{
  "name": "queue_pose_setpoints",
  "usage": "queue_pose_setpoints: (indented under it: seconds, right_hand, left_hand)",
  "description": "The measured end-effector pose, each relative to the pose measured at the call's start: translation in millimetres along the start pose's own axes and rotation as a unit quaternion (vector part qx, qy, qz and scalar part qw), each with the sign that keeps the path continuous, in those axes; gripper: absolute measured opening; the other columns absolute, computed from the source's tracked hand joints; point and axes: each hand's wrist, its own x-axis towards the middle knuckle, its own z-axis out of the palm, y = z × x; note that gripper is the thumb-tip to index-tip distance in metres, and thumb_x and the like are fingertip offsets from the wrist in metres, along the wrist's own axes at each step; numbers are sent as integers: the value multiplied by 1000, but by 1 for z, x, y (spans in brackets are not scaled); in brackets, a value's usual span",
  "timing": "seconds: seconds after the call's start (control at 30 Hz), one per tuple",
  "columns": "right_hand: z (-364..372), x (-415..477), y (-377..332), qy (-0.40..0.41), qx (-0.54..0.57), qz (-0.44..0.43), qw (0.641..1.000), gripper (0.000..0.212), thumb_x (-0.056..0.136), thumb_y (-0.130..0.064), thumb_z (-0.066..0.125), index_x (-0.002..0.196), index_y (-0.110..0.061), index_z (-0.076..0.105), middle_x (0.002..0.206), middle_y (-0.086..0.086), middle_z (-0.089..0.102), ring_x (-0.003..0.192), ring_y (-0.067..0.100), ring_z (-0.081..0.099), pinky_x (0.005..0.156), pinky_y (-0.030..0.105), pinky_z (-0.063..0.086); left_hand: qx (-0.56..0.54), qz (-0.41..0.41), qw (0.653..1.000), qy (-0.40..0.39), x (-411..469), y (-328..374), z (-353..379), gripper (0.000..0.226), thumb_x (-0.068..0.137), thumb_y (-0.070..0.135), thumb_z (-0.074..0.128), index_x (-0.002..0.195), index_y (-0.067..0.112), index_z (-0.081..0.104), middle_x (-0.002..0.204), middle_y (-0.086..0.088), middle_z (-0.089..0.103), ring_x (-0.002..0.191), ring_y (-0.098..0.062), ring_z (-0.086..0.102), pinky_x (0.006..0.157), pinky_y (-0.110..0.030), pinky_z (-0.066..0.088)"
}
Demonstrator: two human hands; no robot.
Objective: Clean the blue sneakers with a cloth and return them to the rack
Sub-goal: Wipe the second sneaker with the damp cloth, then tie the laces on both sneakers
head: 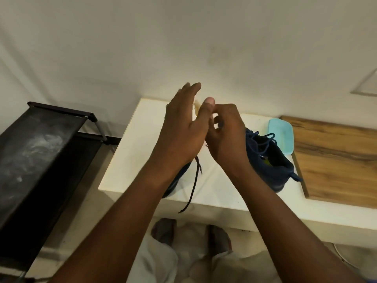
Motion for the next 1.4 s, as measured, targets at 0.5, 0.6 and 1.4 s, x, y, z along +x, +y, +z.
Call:
queue_pose_setpoints:
  seconds: [0.5, 0.6, 1.4]
  right_hand:
    - [-163, 53, 28, 124, -212, -49, 968, 24, 100, -32, 50, 116, -25, 67, 105, -10, 68, 95, 11, 59, 80, 24, 44]
    - [-189, 63, 57, 114, -203, 5, 972, 19, 97, -37, 53, 103, -26, 66, 91, -13, 70, 80, 6, 63, 75, 30, 53]
    - [-174, 52, 162, -73, -129, 215, 965, 31, 89, -8, 57, 116, -14, 70, 116, -3, 63, 106, 9, 56, 90, 20, 38]
  left_hand:
    - [231, 252, 939, -31, 67, 70, 118, 67, 105, 51, 19, 160, 14, 19, 169, -14, 9, 157, -28, 2, 126, -49, 0]
    - [292, 265, 917, -66, 81, 71, 151, 70, 104, 54, 16, 161, 14, 16, 169, -13, 7, 157, -29, 1, 126, -49, 1]
    - [340, 168, 909, -175, 82, -17, 229, 80, 98, 57, 47, 158, 11, 21, 163, -15, 28, 152, -33, 22, 123, -53, 18]
